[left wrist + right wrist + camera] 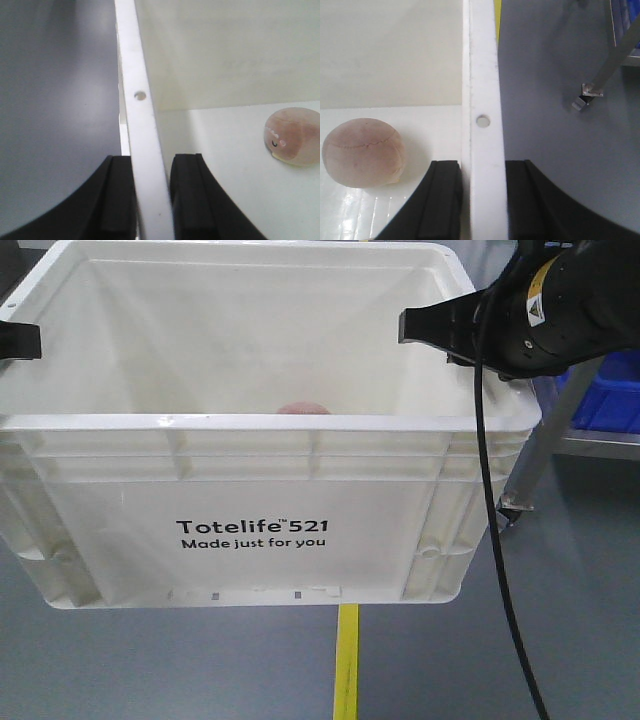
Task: Place moving items into box and shelve
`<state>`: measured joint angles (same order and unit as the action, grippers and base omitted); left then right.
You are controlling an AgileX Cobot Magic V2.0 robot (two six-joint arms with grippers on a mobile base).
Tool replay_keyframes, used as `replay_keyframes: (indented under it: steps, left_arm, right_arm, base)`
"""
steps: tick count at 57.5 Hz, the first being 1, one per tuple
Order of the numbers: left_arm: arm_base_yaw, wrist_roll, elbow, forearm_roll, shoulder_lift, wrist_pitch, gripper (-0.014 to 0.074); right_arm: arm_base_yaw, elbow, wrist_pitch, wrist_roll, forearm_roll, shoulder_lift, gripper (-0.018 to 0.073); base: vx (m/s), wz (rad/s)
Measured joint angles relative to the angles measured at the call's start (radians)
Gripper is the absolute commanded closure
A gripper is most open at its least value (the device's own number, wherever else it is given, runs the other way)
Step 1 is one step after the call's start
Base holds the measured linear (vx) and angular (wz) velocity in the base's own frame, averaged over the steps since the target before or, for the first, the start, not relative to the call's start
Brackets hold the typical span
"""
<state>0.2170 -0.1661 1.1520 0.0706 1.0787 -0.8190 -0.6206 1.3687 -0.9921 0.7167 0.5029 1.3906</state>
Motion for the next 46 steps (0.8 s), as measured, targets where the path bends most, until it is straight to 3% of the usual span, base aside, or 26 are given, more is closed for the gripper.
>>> replay_keyframes:
  steps: [46]
  left_arm:
    - [0.000,0.001,0.000,0.001,0.000,0.000,0.0467]
  right_arm:
    - [0.000,0.000,-0.001,0.000,-0.002,0.000,0.0432]
  base:
    - [0.46,0.00]
